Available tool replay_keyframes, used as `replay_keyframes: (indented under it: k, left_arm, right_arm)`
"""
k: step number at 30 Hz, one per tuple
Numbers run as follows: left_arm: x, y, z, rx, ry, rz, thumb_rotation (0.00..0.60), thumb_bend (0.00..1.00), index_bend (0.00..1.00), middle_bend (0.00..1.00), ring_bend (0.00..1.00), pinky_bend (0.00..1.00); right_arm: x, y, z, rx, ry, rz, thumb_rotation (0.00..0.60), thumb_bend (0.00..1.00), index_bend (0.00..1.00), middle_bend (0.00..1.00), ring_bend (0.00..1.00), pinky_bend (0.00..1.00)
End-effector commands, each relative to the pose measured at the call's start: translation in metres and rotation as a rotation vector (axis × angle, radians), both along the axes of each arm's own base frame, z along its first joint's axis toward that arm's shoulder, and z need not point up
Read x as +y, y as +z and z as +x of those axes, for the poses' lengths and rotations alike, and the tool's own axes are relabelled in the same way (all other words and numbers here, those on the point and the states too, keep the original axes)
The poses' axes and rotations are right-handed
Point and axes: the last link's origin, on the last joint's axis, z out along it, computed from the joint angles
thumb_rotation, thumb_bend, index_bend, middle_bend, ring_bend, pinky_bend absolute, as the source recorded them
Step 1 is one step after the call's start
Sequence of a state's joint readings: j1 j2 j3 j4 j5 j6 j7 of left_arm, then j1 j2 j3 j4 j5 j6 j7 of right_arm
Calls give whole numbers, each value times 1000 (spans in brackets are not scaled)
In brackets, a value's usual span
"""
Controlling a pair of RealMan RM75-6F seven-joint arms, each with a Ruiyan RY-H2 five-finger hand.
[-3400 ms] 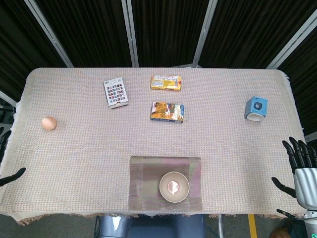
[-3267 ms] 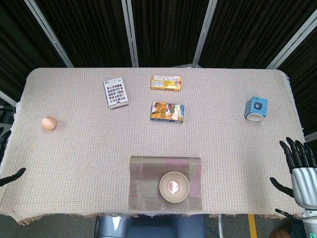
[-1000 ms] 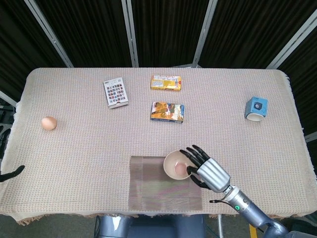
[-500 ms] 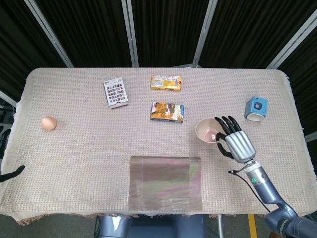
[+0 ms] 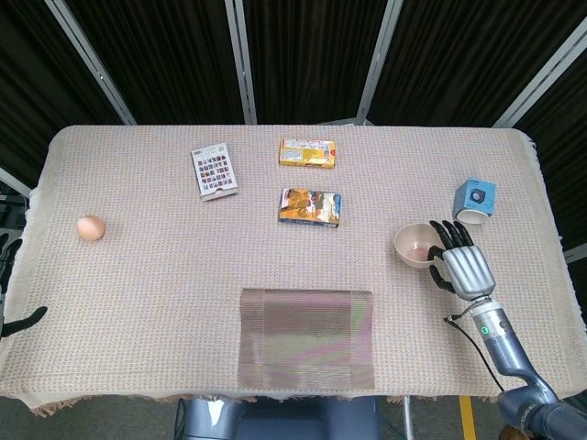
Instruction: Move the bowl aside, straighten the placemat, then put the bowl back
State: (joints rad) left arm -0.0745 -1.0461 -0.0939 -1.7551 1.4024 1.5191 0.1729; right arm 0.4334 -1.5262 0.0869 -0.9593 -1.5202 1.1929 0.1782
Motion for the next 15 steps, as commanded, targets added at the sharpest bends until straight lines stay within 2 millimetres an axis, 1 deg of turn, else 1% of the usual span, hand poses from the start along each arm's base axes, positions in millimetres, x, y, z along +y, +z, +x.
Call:
replay_keyframes:
  k: [1, 2, 3, 5, 9, 11, 12, 15]
  left_arm:
    - [0, -1, 0, 3, 0, -5, 600, 0, 0, 0, 0, 0]
    - [0, -2, 0, 4, 1, -6, 600, 0, 0, 0, 0, 0]
    - [0, -2, 0, 4, 0, -6, 600, 0, 0, 0, 0, 0]
    - [-1, -3, 1, 5, -1, -7, 600, 0, 0, 0, 0, 0]
    - [-1, -4, 2, 2, -5, -12, 600, 0, 0, 0, 0, 0]
    - [-2, -6, 4, -7, -12, -21, 600, 0, 0, 0, 0, 0]
    - [-3, -7, 6, -13, -23, -28, 600, 0, 0, 0, 0, 0]
    - [-4, -11, 13, -15, -65, -49, 600, 0, 0, 0, 0, 0]
  right_arm:
    - [7, 1, -8, 12, -14, 19, 600, 72, 176, 1, 0, 0]
    - [8, 2, -10, 21, -18, 30, 600, 19, 43, 0, 0, 0]
    - [10, 4, -13, 42, -20, 43, 600, 3, 0, 0, 0, 0]
    - [15, 9, -14, 76, -18, 47, 600, 0, 0, 0, 0, 0]
    - [28, 24, -4, 48, 8, 12, 600, 0, 0, 0, 0, 0]
    - [39, 38, 2, 25, 32, -26, 600, 0, 0, 0, 0, 0]
    - [48, 47, 6, 11, 38, -47, 600, 0, 0, 0, 0, 0]
    - [68, 64, 14, -39, 11, -94, 600, 0, 0, 0, 0, 0]
